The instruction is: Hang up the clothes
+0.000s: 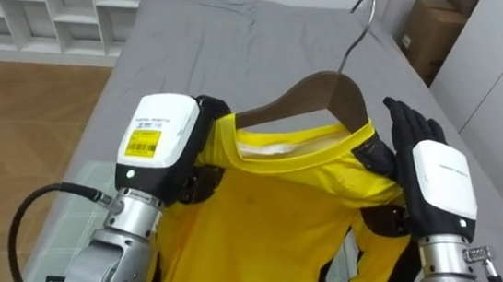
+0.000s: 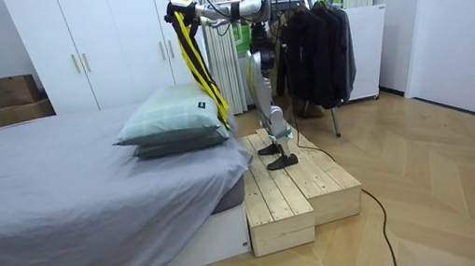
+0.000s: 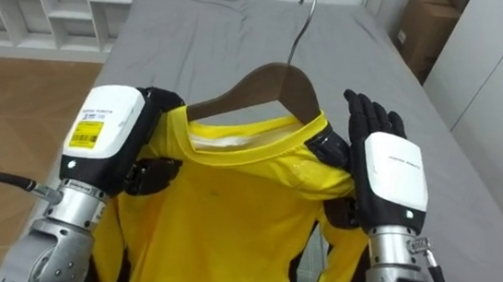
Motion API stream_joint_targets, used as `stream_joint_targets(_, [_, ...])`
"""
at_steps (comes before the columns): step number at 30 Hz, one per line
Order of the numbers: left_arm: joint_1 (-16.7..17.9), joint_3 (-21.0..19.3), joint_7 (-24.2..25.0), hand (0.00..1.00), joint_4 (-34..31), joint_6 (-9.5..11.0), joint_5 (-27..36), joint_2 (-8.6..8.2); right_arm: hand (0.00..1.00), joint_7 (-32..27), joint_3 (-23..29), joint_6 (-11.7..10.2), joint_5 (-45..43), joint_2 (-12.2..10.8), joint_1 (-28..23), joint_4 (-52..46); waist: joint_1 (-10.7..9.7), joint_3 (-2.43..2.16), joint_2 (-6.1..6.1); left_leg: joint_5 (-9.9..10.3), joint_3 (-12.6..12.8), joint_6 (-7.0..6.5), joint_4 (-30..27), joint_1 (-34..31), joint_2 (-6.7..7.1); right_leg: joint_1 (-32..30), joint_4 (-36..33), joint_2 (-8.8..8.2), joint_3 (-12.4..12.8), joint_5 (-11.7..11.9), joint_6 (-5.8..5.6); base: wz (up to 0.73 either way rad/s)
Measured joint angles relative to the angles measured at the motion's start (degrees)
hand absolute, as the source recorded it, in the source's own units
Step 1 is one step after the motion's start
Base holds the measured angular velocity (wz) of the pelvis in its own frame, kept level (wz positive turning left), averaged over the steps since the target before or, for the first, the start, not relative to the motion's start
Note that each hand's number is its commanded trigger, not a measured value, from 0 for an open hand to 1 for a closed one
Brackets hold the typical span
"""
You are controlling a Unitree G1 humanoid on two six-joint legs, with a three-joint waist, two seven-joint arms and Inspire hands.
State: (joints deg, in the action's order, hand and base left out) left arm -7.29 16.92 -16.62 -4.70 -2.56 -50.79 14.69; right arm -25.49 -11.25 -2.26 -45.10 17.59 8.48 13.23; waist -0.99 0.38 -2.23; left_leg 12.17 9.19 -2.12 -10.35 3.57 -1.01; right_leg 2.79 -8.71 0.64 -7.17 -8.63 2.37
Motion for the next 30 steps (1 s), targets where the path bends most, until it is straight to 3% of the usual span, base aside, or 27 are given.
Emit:
stream_joint_targets(16, [0.0,0.91,1.21,1.0,-0.15,-1.7,0.04,-0.34,0.0,-0.05,-1.02,1.2,-0.14,-0.01,0.09,0.14,-0.31,-0.36,-0.41,0.0,0.01,0.0,-0.19,0.1,0.0,0.05,-0.19,-0.04,0.07,0.0,0.01,0.0])
stream_joint_targets(30, [-0.01,0.89,4.42,1.0,-1.12,-2.44,0.05,-0.81,0.0,0.04,-1.43,1.92,-0.72,0.31,2.9,3.75,-0.36,-0.29,-0.54,0.0,-0.03,0.0,-0.14,0.04,0.0,0.07,-0.1,-0.08,-0.44,0.01,0.01,0.0])
